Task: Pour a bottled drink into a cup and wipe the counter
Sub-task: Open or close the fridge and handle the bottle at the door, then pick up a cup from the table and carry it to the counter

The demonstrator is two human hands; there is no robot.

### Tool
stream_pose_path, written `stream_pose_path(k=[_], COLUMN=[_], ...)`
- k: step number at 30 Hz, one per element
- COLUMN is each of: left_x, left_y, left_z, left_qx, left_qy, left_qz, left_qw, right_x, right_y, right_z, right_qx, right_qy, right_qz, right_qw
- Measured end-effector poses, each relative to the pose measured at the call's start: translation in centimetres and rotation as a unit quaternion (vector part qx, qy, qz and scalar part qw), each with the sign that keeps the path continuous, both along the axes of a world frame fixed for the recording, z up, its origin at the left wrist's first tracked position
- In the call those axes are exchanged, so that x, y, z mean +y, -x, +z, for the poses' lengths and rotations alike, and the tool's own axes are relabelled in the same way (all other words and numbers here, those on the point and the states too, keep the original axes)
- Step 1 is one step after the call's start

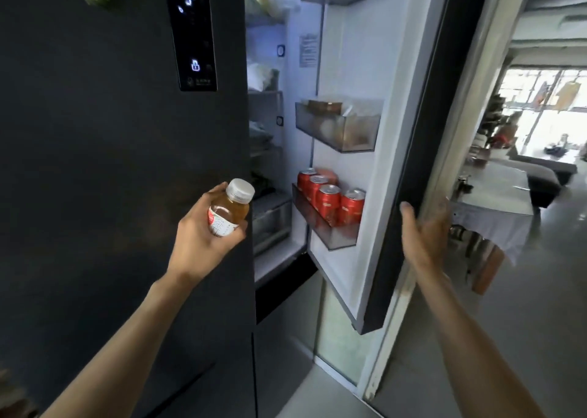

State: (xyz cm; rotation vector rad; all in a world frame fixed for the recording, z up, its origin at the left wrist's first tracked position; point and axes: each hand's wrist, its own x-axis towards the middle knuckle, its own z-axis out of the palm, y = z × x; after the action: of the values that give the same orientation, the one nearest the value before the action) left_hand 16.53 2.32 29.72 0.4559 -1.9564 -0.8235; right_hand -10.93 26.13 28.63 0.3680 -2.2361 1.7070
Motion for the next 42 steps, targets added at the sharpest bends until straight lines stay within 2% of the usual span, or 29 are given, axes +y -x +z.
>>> stream_pose_path(k=[4,8,11,15,19,23,26,31,34,37,40,42], left_x=[-2.1,-2.5,-2.3,-2.2,-2.1,-1.8,-1.6,-1.9,-1.6,-0.3,2.2,4.1], left_y=[2.3,4.1,4.8,5.0,5.2,5.7,6.0,6.0,6.0,5.6,2.8,-0.3], left_z=[-0.2,-0.6,-1.1,-1.0,-0.8,-0.8,-0.8,-1.1,-1.1,-1.2,-1.2,-1.4], left_qx=[-0.011,-0.016,-0.006,0.006,-0.004,0.005,0.009,-0.006,-0.005,0.000,0.055,0.099], left_qy=[-0.011,0.011,0.005,-0.015,-0.015,-0.001,0.004,-0.013,-0.028,-0.048,-0.054,-0.064], left_qz=[0.059,0.080,0.093,0.109,0.122,0.142,0.142,0.154,0.163,0.162,0.188,0.204], left_qw=[0.998,0.997,0.996,0.994,0.992,0.990,0.990,0.988,0.986,0.986,0.979,0.972], right_x=[-2.1,-4.5,-6.6,-9.9,-15.1,-20.4,-22.9,-23.9,-23.4,-22.0,-19.2,-17.5], right_y=[3.9,4.2,3.0,0.8,-2.0,-5.6,-6.2,-6.2,-5.5,-4.8,-7.6,-11.6], right_z=[-1.8,-3.0,-4.3,-5.5,-4.7,-4.4,-4.2,-4.4,-3.7,-2.6,-1.6,-1.3], right_qx=[-0.055,0.006,0.042,0.079,0.150,0.076,0.068,0.038,0.048,0.083,0.135,0.116], right_qy=[0.051,0.169,0.196,0.144,0.024,-0.049,-0.076,-0.086,-0.157,-0.211,-0.168,-0.154], right_qz=[0.075,0.084,0.102,0.206,0.302,0.458,0.502,0.538,0.540,0.494,0.479,0.532], right_qw=[0.994,0.982,0.974,0.965,0.941,0.884,0.859,0.838,0.825,0.839,0.851,0.824])
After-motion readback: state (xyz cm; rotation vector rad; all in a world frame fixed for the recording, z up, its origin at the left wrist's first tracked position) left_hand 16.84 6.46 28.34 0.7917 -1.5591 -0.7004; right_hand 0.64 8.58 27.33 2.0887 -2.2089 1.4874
